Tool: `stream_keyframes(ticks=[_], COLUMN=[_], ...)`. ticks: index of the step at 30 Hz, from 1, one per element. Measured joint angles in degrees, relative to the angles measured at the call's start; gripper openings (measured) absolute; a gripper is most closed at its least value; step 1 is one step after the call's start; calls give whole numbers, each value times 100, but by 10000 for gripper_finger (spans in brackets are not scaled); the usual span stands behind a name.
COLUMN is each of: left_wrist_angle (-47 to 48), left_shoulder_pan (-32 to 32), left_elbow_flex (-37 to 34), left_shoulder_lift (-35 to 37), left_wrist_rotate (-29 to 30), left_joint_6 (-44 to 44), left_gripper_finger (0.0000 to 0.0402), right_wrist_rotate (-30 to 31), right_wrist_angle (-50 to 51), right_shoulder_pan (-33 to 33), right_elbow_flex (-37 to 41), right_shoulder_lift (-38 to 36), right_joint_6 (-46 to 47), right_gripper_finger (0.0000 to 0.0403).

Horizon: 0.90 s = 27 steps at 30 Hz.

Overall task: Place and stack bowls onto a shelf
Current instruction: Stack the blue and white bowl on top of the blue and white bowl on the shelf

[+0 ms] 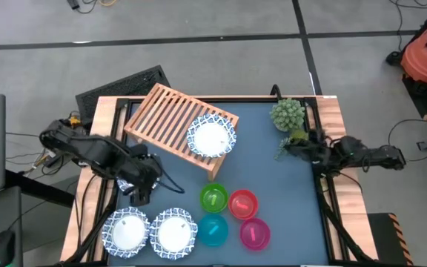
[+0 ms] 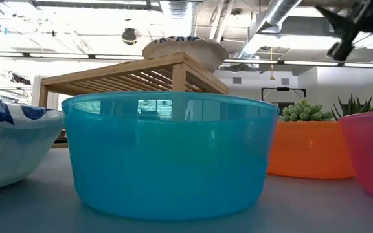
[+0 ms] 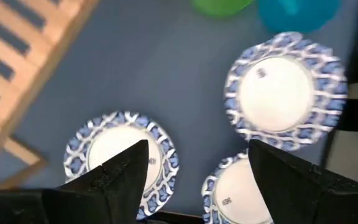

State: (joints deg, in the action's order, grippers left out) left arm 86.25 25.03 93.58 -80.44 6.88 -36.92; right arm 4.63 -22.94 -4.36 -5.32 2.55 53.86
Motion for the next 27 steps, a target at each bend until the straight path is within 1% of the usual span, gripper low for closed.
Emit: stream_keyframes(ticks=[4, 8, 11, 15, 20, 27], left_wrist_angle=[-510, -1257, -1577, -1773, -2352, -2703], left_shoulder_pan=[5, 41, 109, 238, 348, 379], left_elbow_flex=[-1071, -2080, -2627, -3233, -3921, -4387], left_shoulder_lift=[380, 683, 789, 728, 723, 725], left_wrist_rotate=[85, -30, -35, -5, -9, -18], left_joint_6=[-652, -1117, -1343, -1439, -1500, -1861], left_gripper_finger=[261, 261, 261, 261, 261, 261], right_wrist_rotate=[278, 306, 304, 304, 304, 301], right_wrist_angle=[-12, 32, 17, 21, 24, 16], right_shoulder_pan=[-321, -513, -581, -579, -578, -575], right_elbow_flex=[-577, -1088, -1373, -1529, -1548, -1550], right_shoulder_lift=[417, 1071, 1523, 1988, 2281, 2376], right_joint_6=[-657, -1181, -1402, -1490, -1409, -1337], right_gripper_finger=[218, 218, 218, 218, 218, 218])
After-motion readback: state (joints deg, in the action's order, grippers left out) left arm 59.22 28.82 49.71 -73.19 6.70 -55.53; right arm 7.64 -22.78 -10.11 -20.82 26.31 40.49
